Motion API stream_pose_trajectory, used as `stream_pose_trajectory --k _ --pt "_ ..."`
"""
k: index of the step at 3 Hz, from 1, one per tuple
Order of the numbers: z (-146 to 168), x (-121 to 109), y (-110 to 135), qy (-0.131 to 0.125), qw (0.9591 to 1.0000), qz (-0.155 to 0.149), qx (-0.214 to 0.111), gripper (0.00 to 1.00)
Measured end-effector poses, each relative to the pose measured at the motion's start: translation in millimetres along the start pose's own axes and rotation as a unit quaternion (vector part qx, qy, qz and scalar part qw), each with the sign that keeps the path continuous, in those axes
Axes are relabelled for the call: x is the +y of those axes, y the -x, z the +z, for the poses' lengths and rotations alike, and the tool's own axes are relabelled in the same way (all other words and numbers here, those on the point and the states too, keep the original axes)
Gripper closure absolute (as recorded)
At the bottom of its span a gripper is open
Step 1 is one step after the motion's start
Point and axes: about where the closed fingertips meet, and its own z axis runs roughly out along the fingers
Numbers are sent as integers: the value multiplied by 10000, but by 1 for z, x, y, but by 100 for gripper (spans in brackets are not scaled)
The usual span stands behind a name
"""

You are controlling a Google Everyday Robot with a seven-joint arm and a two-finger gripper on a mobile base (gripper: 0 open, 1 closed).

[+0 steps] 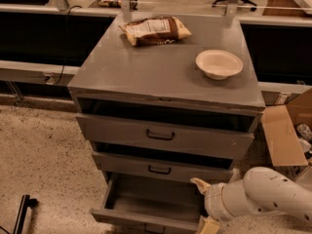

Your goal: Close bottom drawer

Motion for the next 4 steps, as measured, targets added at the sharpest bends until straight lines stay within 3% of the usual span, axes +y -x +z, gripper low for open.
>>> stream_pose_trajectory --k 1,2,3,4 --pt "12 -7 -23 -409 9991 -147 27 0" --pt "43 -22 -67 -1012 9936 -405 -311 0" --pt "71 -3 -78 -852 9938 -487 -519 0" --pt "71 -3 -78 -849 9938 -489 -520 0"
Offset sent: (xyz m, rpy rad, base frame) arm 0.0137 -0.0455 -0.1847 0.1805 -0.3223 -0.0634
